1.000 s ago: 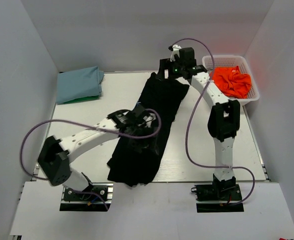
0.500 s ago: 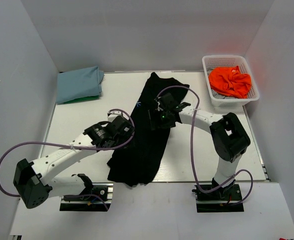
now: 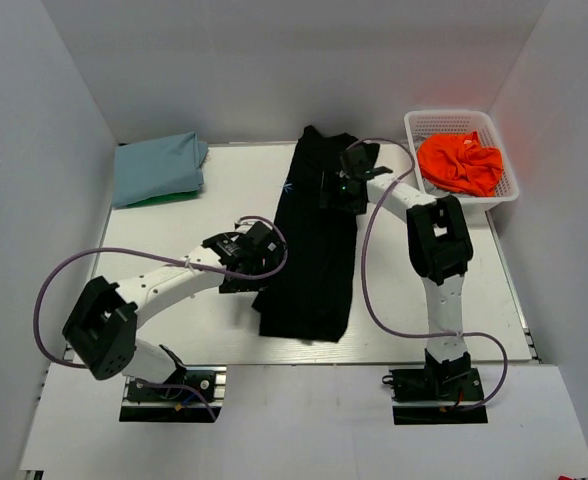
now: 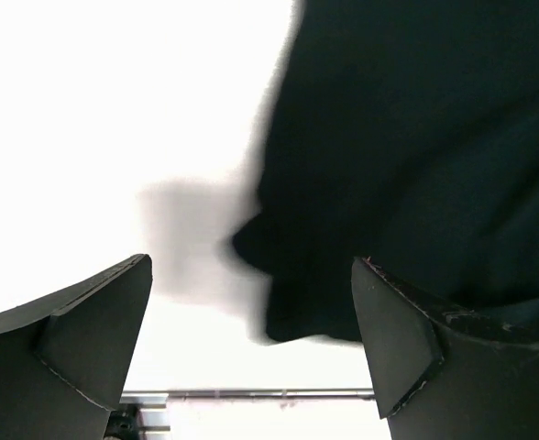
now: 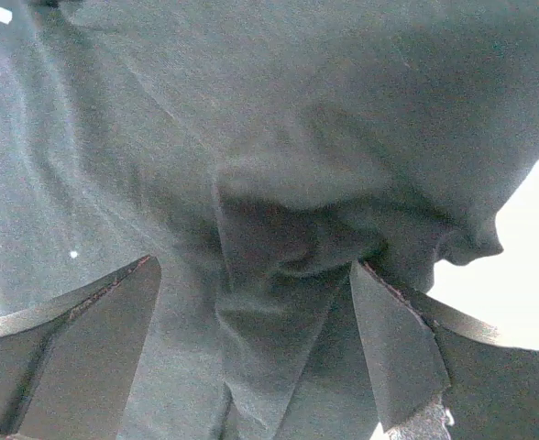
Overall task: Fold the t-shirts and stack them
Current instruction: Rotate the tshirt 90 degrees, then grab the bottom of the folded rectangular tshirt with both arms
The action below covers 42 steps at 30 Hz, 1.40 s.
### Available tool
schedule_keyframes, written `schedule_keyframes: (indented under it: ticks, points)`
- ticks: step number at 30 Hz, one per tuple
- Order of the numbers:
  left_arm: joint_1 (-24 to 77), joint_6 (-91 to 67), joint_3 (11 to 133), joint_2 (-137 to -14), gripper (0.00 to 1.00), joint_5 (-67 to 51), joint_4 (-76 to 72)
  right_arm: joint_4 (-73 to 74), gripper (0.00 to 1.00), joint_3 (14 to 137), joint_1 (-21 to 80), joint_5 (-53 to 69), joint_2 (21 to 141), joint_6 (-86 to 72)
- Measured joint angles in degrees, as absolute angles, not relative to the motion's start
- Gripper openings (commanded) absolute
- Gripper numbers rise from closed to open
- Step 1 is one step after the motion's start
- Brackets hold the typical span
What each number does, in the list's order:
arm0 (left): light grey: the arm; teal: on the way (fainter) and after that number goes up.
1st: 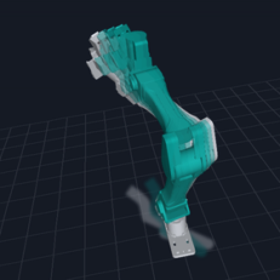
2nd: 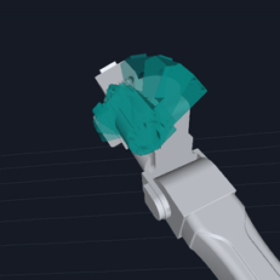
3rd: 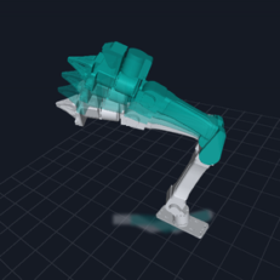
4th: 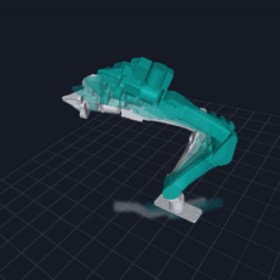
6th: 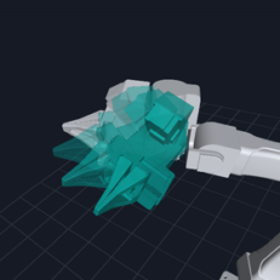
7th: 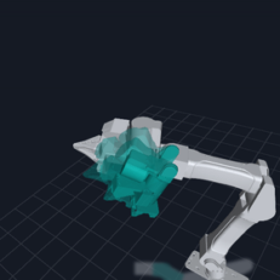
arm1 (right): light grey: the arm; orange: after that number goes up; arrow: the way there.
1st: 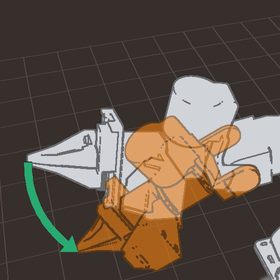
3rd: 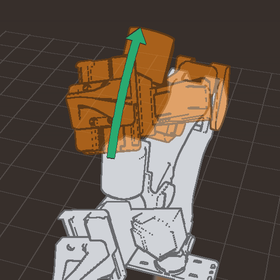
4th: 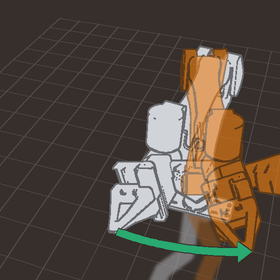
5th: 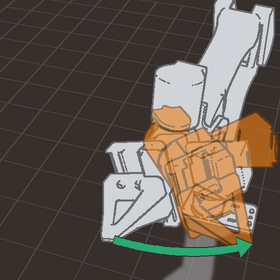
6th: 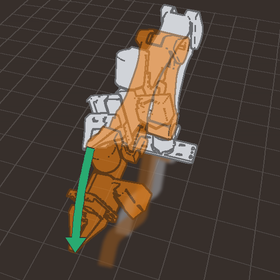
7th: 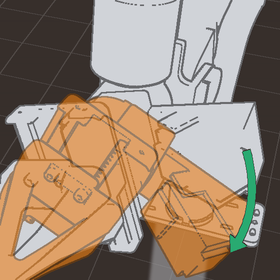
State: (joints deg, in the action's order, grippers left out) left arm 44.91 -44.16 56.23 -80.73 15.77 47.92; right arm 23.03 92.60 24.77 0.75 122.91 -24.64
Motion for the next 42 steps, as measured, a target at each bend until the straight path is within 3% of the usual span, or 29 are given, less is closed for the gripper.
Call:
schedule_keyframes:
  ticks: [4,7,17,19,22,29,33,36,37,39,41,42]
  points:
    - [43.2,-42.7,56.4,-83.2,1.0,12.3,45.5,24.4,0.9,101.0,20.3,4.0,127.5,-20.4]
    - [42.5,-42.0,56.1,-83.1,1.0,9.1,42.2,23.9,0.9,99.2,20.1,8.0,124.4,-18.0]
    - [42.6,-40.9,50.4,-87.3,1.0,0.8,32.9,15.6,0.9,57.6,25.6,13.6,83.0,-22.9]
    - [42.9,-40.9,49.1,-88.4,0.95,0.3,31.9,14.9,0.9,49.5,25.1,14.0,77.3,-25.6]
    - [43.6,-40.8,49.0,-89.2,0.78,0.0,30.1,16.5,0.9,39.7,25.1,15.4,73.2,-29.5]
    - [45.2,-41.2,47.5,-89.8,0.61,-3.4,24.7,18.1,0.87,28.7,27.0,18.0,65.8,-36.8]
    - [46.9,-42.2,45.8,-90.0,0.49,-6.2,20.7,14.5,0.71,24.6,27.9,20.0,65.0,-40.4]
    - [48.2,-43.0,45.6,-90.7,0.45,-8.2,19.3,11.6,0.61,22.9,28.4,20.8,65.0,-42.1]
    - [48.6,-43.3,45.6,-90.9,0.45,-8.5,19.0,10.8,0.52,22.5,28.6,20.9,65.1,-42.6]
    - [49.3,-43.7,45.6,-91.2,0.45,-9.3,19.0,9.8,0.45,21.9,29.0,20.8,65.7,-43.1]
    - [49.6,-44.2,45.6,-91.4,0.45,-10.0,19.1,9.4,0.3,21.7,29.3,21.0,66.5,-43.4]
    - [49.7,-44.4,45.2,-91.4,0.45,-10.3,19.1,9.2,0.16,21.6,29.4,20.7,66.9,-43.6]
